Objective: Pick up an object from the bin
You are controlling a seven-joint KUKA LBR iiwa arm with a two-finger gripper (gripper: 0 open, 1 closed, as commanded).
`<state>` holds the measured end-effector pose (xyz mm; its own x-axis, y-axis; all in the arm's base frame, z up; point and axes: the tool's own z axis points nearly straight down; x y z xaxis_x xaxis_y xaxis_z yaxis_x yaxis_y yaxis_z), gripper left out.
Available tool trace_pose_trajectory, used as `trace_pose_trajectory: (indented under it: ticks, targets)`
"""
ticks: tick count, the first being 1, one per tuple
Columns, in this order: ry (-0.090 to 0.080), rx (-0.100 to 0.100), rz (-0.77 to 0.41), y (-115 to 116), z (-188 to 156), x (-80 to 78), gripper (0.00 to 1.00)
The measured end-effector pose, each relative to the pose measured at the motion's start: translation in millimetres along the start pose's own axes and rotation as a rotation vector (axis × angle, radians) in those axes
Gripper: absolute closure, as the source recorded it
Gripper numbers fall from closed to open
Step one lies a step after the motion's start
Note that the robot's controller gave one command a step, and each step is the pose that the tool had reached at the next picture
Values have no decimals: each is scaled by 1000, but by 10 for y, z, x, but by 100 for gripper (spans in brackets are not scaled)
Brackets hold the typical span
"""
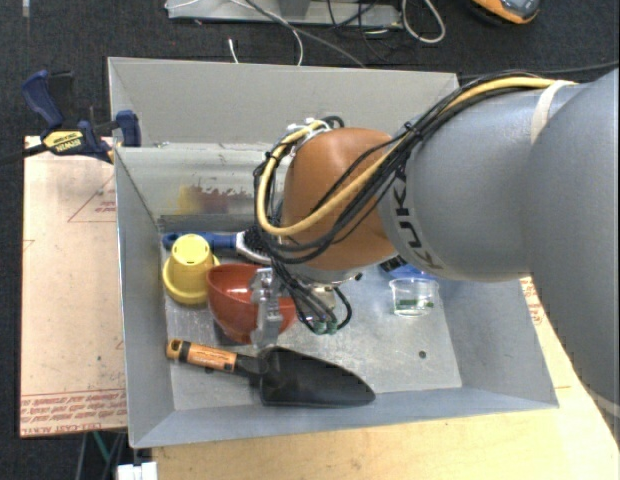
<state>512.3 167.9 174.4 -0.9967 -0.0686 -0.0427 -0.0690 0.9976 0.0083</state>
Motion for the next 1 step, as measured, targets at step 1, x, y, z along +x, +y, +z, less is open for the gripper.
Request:
trace_pose_trajectory:
  ticks: [1]
  targets:
    - [4, 1, -25, -84, 168, -1, 100]
